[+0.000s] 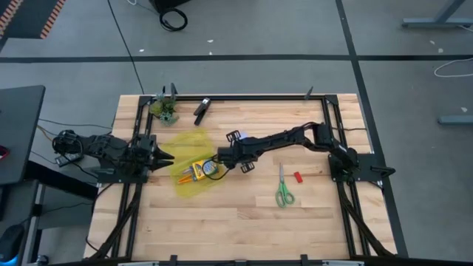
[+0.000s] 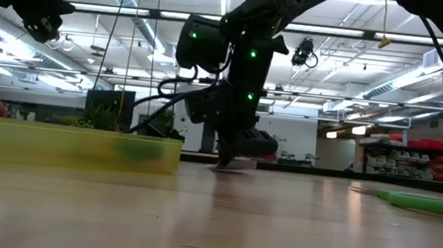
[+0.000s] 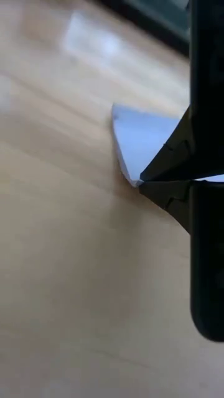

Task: Pack school essentials
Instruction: Put the white sticky notes into the yellow supply box

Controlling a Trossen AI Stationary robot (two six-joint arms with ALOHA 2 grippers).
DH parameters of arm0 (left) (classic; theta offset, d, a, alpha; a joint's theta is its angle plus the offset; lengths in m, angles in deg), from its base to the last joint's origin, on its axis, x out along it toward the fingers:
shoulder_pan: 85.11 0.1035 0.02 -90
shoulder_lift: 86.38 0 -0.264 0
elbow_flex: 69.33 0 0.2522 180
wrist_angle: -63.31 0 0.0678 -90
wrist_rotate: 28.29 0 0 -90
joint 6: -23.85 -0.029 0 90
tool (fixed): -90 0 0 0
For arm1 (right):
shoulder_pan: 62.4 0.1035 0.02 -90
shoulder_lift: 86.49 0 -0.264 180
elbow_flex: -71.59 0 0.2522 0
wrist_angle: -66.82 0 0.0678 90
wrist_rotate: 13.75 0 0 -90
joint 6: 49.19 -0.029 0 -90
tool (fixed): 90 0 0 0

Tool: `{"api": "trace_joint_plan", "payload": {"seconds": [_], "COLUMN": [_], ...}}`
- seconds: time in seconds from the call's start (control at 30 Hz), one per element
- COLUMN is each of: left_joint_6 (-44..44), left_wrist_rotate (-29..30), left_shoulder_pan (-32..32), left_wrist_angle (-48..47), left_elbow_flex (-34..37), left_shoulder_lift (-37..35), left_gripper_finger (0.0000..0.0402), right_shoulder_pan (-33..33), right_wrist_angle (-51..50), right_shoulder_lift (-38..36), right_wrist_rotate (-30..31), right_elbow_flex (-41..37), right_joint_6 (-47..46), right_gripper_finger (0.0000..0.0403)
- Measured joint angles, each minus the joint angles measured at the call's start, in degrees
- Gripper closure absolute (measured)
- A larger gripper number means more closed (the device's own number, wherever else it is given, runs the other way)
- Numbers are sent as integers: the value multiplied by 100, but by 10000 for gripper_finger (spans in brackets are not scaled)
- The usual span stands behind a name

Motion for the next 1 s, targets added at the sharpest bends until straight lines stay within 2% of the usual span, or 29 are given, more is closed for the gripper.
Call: {"api": "trace_joint_plan", "payload": {"seconds": [0.73,1.0], "left_joint_6": [4,2], "left_wrist_rotate": [2,2], "left_shoulder_pan": [0,0], "left_wrist_angle": [0,0], "left_elbow_flex": [0,-1], "left_shoulder_lift": [0,0], "left_gripper_finger": [294,294], "right_shoulder_pan": [936,1316], "right_wrist_angle": [-335,819], "right_shoulder_lift": [-31,-42], "right_wrist_rotate": [376,51], "right_elbow_flex": [1486,1573], "right_joint_6": [-547,246], "right_gripper_finger": [401,402]}}
